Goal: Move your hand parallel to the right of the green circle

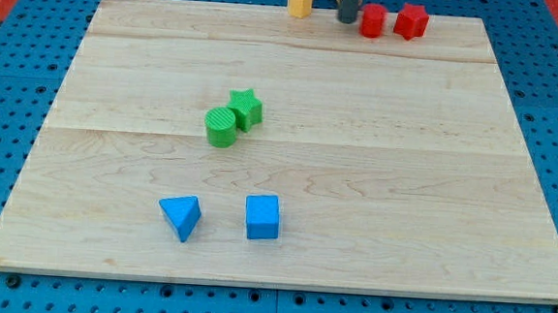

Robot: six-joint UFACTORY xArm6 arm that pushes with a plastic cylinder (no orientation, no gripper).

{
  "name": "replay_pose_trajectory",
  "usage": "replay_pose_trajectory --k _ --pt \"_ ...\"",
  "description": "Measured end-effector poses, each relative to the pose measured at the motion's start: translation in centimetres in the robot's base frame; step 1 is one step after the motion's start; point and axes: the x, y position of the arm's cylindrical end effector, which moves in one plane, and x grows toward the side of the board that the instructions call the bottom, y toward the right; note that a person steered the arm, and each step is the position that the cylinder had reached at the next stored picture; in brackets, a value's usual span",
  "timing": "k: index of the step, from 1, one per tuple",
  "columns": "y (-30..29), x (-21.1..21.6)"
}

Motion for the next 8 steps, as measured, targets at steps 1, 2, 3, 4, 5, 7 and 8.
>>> replay_pose_trajectory --k 1,2,3,4,5,7,8 --pt "1.0 0.0" --pt "-2.0 0.0" --pt "-2.6 -0.1" --pt "-3.0 1.0" --pt "-3.2 1.9" --pt "-4.9 4.2" --pt "-5.2 8.6"
